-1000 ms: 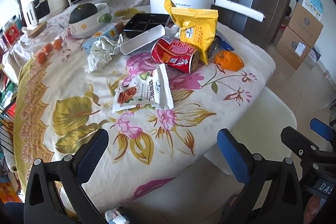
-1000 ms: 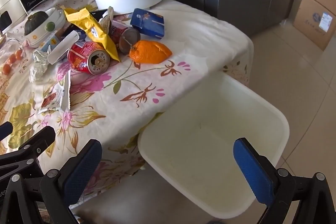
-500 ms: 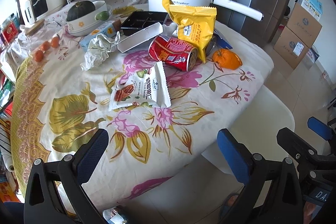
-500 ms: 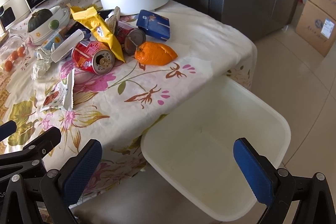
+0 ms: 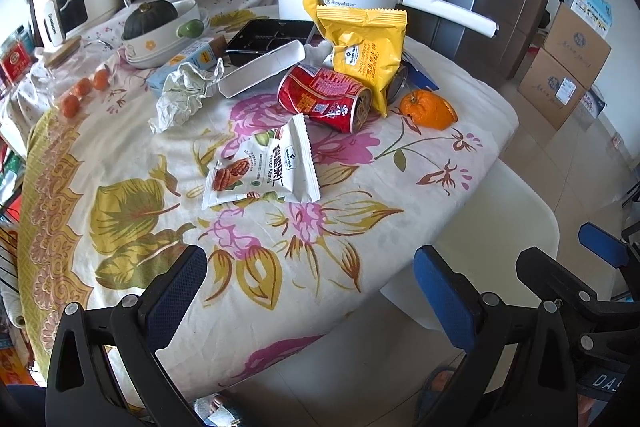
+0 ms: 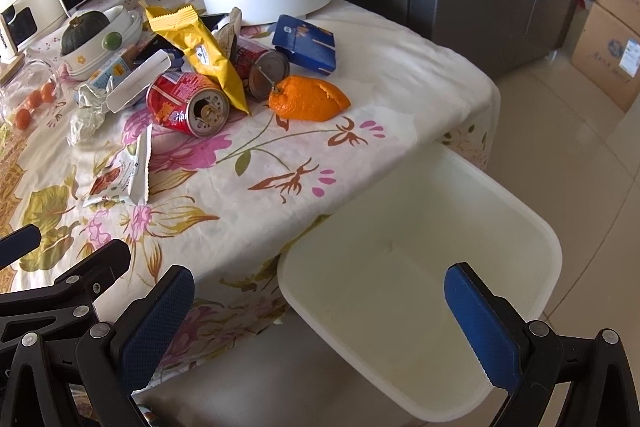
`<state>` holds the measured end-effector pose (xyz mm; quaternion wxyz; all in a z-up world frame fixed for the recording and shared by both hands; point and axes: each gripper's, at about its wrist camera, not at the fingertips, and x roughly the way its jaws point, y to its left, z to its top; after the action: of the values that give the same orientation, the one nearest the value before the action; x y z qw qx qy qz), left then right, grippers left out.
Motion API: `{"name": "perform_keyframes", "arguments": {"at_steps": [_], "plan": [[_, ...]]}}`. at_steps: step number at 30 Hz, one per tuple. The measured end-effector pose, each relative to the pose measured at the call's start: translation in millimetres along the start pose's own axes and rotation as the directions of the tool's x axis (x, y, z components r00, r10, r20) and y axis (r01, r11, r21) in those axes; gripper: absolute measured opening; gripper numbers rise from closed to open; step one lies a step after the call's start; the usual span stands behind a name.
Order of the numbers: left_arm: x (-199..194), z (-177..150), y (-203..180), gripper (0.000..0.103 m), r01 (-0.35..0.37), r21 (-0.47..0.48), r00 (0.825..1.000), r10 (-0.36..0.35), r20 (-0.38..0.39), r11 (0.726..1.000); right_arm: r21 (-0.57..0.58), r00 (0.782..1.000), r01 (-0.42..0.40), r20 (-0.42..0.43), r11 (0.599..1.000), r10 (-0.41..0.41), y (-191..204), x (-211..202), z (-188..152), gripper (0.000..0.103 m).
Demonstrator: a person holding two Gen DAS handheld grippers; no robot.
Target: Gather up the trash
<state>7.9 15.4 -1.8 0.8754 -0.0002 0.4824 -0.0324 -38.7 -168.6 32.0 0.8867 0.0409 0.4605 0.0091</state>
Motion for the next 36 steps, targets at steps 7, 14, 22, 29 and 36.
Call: {"name": "perform_keyframes", "arguments": {"at_steps": [7,14,22,29,36], "plan": [[-0.4,-0.1,2.2,0.103,0.004,-0.002,1.0,-0.004,-0.002,1.0,0.003,1.0,-0.007,-0.005,1.0,0.007,0.9,1.3,-0.5,0.103],[-0.6,0.1,2.5,0.103,0.002,-0.002,1.0,-0.002,-0.001,1.0,0.004,1.0,-0.009,-0.007,1.0,0.009,1.2,2.1,-0.6,0.103],[-0.4,0.1,2.6,0.103,0.003,-0.003,1.0,-0.003,-0.002,1.0,0.007,1.0,-0.016,-0.01,1.0,0.016,1.8,2.9,-1.7,0.103],[-0.2,0.2,2.7,0.103,0.002,-0.003,1.0,-0.002,-0.003,1.0,0.008,1.0,-0.018,-0.012,1.0,0.018,2.1,2.9,-1.7,0.103],[-0.3,0.5,2.5,0.103,0.002,-0.003,1.0,-0.002,-0.002,1.0,0.015,0.999,-0.029,-0.024,0.999,0.029,2.0,3.2,-2.3,0.103]]}}
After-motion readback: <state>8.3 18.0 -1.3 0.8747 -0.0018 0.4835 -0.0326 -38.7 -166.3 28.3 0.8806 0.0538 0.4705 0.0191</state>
